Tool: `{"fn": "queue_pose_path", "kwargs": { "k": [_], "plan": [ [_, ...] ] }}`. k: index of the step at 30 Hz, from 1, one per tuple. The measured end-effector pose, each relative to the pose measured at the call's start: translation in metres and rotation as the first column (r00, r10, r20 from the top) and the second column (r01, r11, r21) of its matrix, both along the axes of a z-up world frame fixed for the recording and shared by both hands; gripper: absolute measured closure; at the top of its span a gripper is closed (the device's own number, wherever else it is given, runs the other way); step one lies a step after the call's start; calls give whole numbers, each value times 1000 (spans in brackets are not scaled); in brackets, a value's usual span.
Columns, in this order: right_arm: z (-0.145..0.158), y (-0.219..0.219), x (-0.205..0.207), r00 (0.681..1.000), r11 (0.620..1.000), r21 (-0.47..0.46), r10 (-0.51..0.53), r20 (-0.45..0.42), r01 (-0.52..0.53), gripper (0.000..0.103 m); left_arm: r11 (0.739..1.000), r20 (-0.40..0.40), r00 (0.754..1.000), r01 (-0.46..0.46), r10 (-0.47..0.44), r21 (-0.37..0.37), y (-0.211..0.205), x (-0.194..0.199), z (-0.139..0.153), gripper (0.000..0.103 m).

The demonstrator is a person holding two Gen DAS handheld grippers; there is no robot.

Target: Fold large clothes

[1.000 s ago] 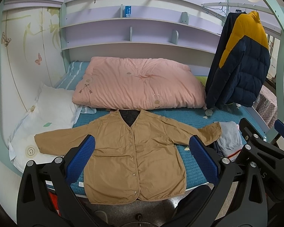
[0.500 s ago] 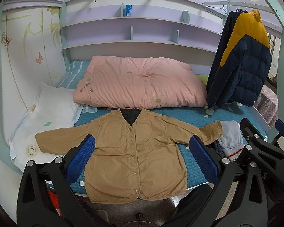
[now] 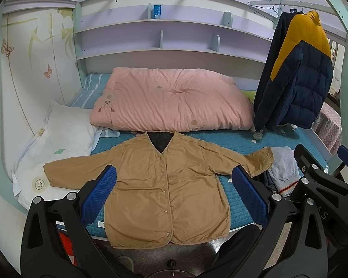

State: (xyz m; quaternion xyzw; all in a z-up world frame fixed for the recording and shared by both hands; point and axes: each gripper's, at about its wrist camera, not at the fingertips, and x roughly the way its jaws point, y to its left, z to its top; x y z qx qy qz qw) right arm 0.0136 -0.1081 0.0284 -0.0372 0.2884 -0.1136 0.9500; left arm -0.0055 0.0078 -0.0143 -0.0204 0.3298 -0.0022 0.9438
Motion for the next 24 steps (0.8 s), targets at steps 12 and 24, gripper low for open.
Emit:
{"fn": "queue_pose_path", "kwargs": {
  "k": [12, 24],
  "plan": [
    [-4, 0, 2, 1000, 1000, -6, -1, -11, 1, 7, 1000, -15, 1000, 0, 0, 0, 0, 5, -3, 3],
    [-7, 6, 13, 999, 1000, -15, 0, -46, 0, 7, 1000, -48, 999, 4, -5, -16, 5, 17, -9, 3]
  ]
}}
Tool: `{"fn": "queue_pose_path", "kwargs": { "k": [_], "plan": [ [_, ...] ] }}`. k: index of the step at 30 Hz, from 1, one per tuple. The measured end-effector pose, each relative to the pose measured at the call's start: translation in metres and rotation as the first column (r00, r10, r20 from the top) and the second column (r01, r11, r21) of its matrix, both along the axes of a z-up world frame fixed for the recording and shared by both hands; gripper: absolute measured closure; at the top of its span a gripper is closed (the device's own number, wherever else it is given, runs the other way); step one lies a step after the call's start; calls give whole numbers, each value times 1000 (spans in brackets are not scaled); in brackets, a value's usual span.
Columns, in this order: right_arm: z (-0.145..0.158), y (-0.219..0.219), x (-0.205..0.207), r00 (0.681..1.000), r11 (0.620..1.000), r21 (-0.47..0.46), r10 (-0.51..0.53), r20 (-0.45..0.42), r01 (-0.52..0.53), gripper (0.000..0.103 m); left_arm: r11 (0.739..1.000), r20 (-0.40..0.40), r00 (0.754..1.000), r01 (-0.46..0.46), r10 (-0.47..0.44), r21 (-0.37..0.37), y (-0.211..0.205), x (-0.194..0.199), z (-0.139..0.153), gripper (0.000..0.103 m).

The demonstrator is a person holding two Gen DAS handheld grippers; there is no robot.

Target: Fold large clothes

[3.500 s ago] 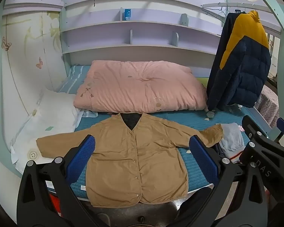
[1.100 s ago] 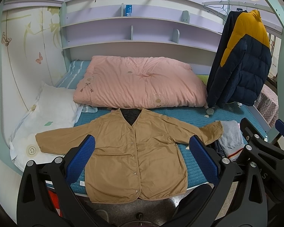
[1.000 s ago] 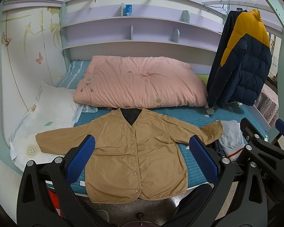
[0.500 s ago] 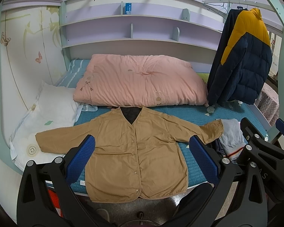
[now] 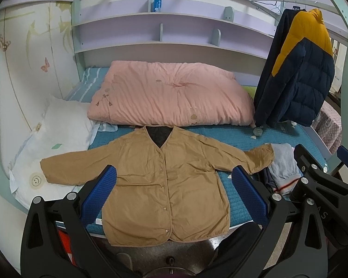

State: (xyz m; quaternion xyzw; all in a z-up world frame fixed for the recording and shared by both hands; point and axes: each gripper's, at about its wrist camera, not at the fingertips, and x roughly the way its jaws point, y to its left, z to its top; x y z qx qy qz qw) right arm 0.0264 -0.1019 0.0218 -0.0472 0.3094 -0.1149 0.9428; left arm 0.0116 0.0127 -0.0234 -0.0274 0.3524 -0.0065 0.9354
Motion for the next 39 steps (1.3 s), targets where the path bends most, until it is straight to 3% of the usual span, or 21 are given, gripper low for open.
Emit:
{"fn": "queue_pose_path", "kwargs": {
  "k": [11, 21, 29, 34, 37, 39],
  "plan": [
    [-30, 31, 36, 993, 1000, -1, 16, -121, -17, 7, 998, -109, 994, -12, 5, -65, 35, 31, -38, 3],
    [-89, 118, 96, 943, 987, -3, 155, -294, -163, 7, 977, -255, 953, -191, 161, -96, 131, 62, -92, 4],
    [-137, 208, 134, 861, 942, 35, 320, -396, -334, 7, 920, -355, 878, -378, 322, -101, 220, 68, -129, 4],
    [-175, 268, 159, 771, 890, 108, 439, -462, -442, 7, 866, -414, 813, -489, 410, -102, 279, 70, -158, 4],
    [-196, 296, 179, 738, 875, 157, 473, -482, -458, 7, 830, -438, 771, -550, 462, -93, 316, 75, -180, 4],
    [-210, 311, 194, 714, 866, 194, 491, -499, -460, 7, 820, -448, 756, -567, 477, -84, 339, 83, -196, 4]
  ]
}}
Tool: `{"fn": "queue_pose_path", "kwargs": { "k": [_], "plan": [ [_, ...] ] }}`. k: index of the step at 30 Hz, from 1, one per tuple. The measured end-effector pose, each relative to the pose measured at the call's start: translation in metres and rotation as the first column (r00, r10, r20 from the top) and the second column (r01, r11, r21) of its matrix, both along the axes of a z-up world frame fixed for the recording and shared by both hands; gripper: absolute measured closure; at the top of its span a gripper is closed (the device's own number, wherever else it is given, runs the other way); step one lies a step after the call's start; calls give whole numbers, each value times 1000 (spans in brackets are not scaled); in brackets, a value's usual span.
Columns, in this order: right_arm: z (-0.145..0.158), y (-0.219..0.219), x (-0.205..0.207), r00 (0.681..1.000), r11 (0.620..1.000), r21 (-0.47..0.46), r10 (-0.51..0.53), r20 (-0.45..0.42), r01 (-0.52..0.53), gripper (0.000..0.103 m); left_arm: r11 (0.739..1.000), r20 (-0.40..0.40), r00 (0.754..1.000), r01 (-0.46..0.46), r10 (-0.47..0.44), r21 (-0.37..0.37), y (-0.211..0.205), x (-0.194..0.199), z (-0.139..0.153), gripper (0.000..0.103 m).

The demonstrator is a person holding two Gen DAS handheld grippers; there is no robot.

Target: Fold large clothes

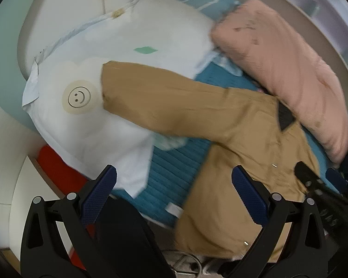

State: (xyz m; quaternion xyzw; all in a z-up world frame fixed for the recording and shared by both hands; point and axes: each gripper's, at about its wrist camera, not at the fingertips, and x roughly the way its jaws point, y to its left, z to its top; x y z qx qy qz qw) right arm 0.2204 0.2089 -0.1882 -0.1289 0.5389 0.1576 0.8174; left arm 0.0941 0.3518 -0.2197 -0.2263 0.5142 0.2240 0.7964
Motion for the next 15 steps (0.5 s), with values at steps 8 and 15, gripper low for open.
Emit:
{"fn": "queue_pose_path", "kwargs": {
  "k": [8, 15],
  "plan": [
    [-49, 48, 76, 993, 996, 89, 12, -121, -1, 9, 996, 6, 999, -47, 47, -78, 97, 32, -40, 4],
    [-95, 67, 143, 963, 987, 145, -20, -269, 62, 71, 984, -40, 995, -98, 93, -150, 166, 64, -69, 4]
  ]
}}
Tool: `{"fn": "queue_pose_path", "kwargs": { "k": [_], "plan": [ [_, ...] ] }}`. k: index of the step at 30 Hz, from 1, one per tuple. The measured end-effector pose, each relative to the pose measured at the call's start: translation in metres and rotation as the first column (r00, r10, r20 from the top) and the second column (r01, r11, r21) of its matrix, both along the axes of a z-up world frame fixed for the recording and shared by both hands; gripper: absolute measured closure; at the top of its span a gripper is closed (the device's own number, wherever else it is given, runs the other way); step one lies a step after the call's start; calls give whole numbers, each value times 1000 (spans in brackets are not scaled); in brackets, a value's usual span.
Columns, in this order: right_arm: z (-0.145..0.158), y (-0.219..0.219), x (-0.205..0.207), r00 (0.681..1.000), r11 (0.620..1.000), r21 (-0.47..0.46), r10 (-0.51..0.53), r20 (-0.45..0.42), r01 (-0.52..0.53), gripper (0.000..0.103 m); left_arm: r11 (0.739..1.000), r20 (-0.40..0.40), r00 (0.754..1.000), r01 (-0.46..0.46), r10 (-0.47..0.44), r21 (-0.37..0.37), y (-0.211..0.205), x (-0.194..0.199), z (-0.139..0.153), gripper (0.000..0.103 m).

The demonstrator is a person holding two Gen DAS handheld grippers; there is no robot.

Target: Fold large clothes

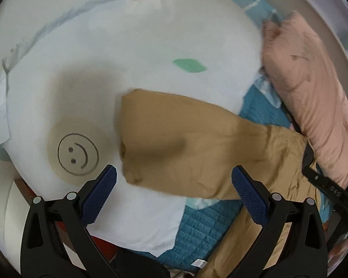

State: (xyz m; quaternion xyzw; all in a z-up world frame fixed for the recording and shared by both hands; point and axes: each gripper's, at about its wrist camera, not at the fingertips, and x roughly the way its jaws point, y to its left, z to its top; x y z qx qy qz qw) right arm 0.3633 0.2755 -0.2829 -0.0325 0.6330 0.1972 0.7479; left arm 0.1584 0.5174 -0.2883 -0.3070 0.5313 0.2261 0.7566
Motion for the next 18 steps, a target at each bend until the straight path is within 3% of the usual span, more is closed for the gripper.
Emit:
{"fn": "queue_pose_path", "kwargs": {
  "k": [1, 6, 8, 10, 12, 15, 16, 18],
  "plan": [
    [-9, 1, 7, 999, 1000, 23, 1, -45, 0, 80, 1000, 5, 1000, 0, 0, -20, 5, 2, -4, 4],
    [-59, -5, 24, 984, 998, 10, -59, -167, 61, 97, 990, 21, 999, -37, 40, -133, 28, 7, -22, 4],
    [-86, -7, 30, 971, 997, 25, -69, -227, 77, 99, 984, 22, 998, -53, 58, -171, 37, 9, -31, 4],
    [-122, -6, 35, 961, 996, -36, -90, -261, 83, 102, 976, 30, 997, -61, 68, -208, 43, 12, -41, 4],
    [-151, -10, 37, 946, 993, -17, -116, -302, 116, 103, 969, 9, 996, -87, 91, -230, 52, 15, -54, 4],
    [-153, -12, 40, 945, 989, 15, -134, -298, 145, 103, 964, -4, 992, -126, 128, -233, 60, 19, -65, 4],
    [-151, -11, 41, 947, 991, 10, -125, -296, 134, 103, 965, -10, 991, -132, 133, -227, 60, 20, -66, 6],
    [-148, -7, 42, 952, 994, 2, -102, -290, 107, 103, 977, -48, 990, -138, 132, -162, 57, 24, -62, 30]
  ]
}}
